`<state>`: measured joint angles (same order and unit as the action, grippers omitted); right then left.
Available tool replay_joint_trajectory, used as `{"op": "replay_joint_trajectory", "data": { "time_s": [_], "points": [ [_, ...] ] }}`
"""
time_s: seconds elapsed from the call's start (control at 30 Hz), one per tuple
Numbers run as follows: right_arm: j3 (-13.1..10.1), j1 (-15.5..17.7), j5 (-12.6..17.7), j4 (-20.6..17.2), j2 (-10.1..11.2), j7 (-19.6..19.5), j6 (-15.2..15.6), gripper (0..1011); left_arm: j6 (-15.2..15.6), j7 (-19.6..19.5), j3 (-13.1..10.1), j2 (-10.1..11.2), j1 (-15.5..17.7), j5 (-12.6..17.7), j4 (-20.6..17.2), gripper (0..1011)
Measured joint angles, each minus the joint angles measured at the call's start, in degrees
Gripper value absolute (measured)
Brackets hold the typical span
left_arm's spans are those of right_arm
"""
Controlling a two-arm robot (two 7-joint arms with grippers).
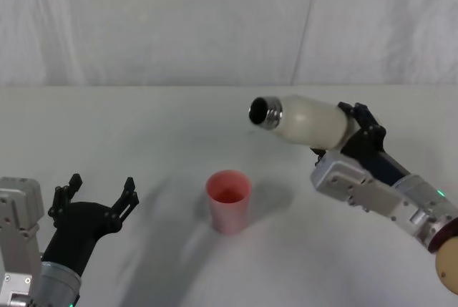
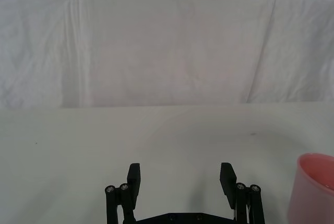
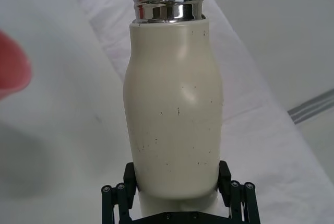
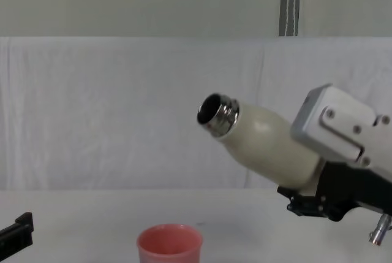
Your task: Grasp the thermos with one hand and pour water into the cup lid.
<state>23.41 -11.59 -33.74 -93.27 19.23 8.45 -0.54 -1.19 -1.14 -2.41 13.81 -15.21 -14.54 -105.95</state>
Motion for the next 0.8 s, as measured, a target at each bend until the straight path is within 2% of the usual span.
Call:
{"op": "replay_joint_trajectory", "data": {
  "time_s": [0.3, 0.47, 0.5, 0.63, 0.67, 0.8],
  "points": [
    [-3.32, 0.96, 7.75, 0.08, -2.03, 1.23, -1.29, 951, 0.00, 0.00, 0.00, 0.00, 0.00, 0.00, 0.00, 1001],
    [-5.88, 1.75, 14.49, 0.52, -3.85, 2.36, -2.05, 951, 0.00, 0.00, 0.00, 0.00, 0.00, 0.00, 0.00, 1001],
    [-5.88, 1.75, 14.49, 0.52, -3.85, 2.36, -2.05, 951, 0.00, 0.00, 0.00, 0.00, 0.00, 0.00, 0.00, 1001],
    [-7.52, 2.34, 19.22, 0.87, -5.04, 3.32, -2.47, 951, 0.00, 0.00, 0.00, 0.00, 0.00, 0.00, 0.00, 1001],
    [-7.52, 2.34, 19.22, 0.87, -5.04, 3.32, -2.47, 951, 0.00, 0.00, 0.00, 0.00, 0.00, 0.00, 0.00, 1001],
    [-8.80, 2.93, 23.43, 0.95, -5.98, 4.00, -2.56, 951, 0.00, 0.00, 0.00, 0.00, 0.00, 0.00, 0.00, 1001]
  ]
}}
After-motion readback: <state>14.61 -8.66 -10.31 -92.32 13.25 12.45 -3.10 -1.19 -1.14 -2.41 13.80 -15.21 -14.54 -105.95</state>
